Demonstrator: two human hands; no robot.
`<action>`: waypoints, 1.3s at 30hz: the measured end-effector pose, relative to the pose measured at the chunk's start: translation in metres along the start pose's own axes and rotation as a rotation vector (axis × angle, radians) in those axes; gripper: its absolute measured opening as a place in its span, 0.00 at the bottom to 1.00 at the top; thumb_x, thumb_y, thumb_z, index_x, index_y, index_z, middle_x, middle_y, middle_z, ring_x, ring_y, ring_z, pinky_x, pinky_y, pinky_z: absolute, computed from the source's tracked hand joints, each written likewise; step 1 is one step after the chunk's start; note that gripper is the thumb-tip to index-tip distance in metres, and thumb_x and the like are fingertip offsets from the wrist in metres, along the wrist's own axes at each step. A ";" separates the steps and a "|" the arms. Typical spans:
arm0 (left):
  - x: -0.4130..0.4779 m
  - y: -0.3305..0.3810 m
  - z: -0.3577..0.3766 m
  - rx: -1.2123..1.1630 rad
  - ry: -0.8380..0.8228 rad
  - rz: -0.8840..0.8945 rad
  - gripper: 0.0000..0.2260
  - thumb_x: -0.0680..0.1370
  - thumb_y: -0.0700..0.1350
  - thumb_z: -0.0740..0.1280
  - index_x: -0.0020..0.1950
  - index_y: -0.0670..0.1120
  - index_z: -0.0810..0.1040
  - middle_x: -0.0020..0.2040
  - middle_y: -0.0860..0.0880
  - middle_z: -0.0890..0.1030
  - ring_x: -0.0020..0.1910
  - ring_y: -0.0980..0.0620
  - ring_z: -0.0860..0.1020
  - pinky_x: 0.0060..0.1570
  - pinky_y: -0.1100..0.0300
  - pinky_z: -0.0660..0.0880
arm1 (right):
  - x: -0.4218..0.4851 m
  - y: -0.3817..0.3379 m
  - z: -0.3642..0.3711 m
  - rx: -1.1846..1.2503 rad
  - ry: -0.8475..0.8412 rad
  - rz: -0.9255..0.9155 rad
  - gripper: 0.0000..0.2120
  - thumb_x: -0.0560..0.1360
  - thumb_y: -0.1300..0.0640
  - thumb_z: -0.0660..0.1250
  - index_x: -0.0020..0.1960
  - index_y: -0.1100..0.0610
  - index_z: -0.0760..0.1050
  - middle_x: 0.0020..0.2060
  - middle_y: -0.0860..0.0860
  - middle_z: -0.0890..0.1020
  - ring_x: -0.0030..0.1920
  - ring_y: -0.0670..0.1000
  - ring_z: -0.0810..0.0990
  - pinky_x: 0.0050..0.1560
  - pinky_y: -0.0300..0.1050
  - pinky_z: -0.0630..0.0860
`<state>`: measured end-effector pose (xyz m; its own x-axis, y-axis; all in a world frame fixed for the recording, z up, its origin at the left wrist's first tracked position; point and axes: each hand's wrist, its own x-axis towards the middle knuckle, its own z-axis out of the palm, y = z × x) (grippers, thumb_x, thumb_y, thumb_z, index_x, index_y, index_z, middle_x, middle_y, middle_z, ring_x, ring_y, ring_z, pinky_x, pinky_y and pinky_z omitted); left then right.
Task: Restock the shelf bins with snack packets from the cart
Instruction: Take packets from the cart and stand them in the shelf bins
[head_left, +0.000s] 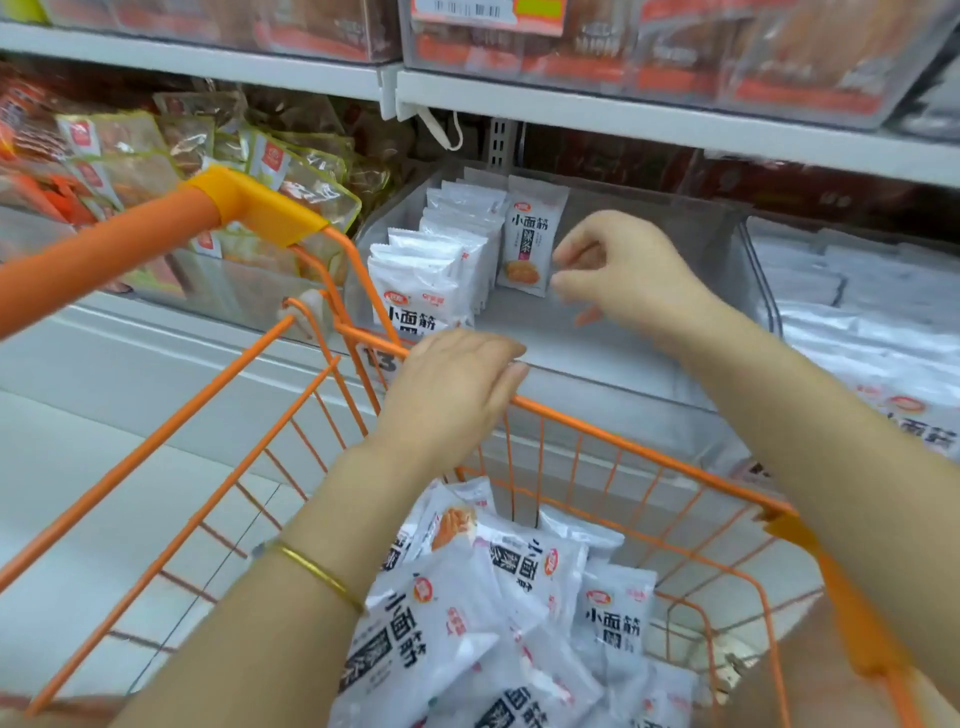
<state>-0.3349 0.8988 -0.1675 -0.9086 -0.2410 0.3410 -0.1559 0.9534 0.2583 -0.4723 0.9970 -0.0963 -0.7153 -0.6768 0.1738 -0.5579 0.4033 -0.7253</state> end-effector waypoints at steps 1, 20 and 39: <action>0.000 0.001 -0.001 -0.007 -0.023 -0.012 0.21 0.79 0.56 0.51 0.63 0.48 0.75 0.59 0.49 0.79 0.61 0.46 0.73 0.59 0.57 0.60 | -0.027 -0.005 -0.005 0.044 -0.091 -0.029 0.04 0.73 0.65 0.68 0.47 0.60 0.75 0.37 0.54 0.79 0.37 0.51 0.81 0.32 0.45 0.81; -0.010 0.020 -0.011 -0.097 0.129 0.253 0.16 0.75 0.57 0.60 0.49 0.49 0.81 0.45 0.52 0.81 0.47 0.47 0.76 0.49 0.46 0.71 | -0.129 0.015 0.042 -0.772 -0.674 -0.176 0.16 0.72 0.48 0.69 0.34 0.54 0.66 0.31 0.48 0.69 0.38 0.52 0.70 0.30 0.43 0.64; -0.003 0.028 -0.020 -0.895 0.195 -0.320 0.11 0.80 0.50 0.60 0.43 0.45 0.74 0.31 0.55 0.71 0.27 0.63 0.69 0.28 0.69 0.65 | -0.075 0.007 -0.001 0.363 -0.263 0.192 0.10 0.74 0.49 0.68 0.52 0.54 0.78 0.43 0.50 0.84 0.38 0.48 0.81 0.33 0.40 0.77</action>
<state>-0.3287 0.9224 -0.1436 -0.7817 -0.5677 0.2581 0.0411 0.3661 0.9297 -0.4234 1.0512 -0.1135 -0.6340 -0.7629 -0.1263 -0.2102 0.3272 -0.9213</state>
